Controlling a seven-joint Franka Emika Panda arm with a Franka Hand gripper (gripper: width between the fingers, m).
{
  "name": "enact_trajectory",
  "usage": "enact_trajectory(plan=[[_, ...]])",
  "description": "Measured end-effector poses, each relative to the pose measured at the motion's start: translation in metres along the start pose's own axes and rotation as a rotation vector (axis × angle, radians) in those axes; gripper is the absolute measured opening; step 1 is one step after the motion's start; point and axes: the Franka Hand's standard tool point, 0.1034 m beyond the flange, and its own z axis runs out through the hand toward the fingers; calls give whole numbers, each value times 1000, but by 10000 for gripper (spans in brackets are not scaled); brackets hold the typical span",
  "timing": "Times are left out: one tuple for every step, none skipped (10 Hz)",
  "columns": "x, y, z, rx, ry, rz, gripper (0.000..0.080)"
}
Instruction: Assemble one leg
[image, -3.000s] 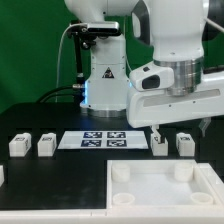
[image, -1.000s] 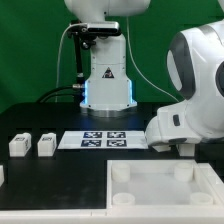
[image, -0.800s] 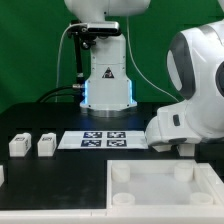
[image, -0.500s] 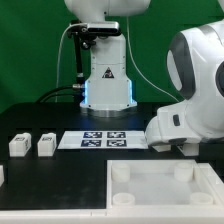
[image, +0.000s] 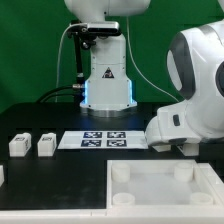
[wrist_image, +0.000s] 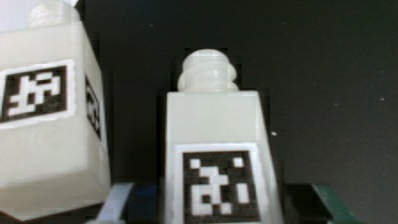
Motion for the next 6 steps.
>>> enact_trajectory(plan=[[0,1,-2,1,2,-2,290],[-1,6,-19,6,13,-37,290],[0,13,-48,17,65,-60,290],[-4,19,-67,24,86,-81,290],[-5,23,-87,29,143,-100,290],[-10,28,-117,29,250,-110,290]])
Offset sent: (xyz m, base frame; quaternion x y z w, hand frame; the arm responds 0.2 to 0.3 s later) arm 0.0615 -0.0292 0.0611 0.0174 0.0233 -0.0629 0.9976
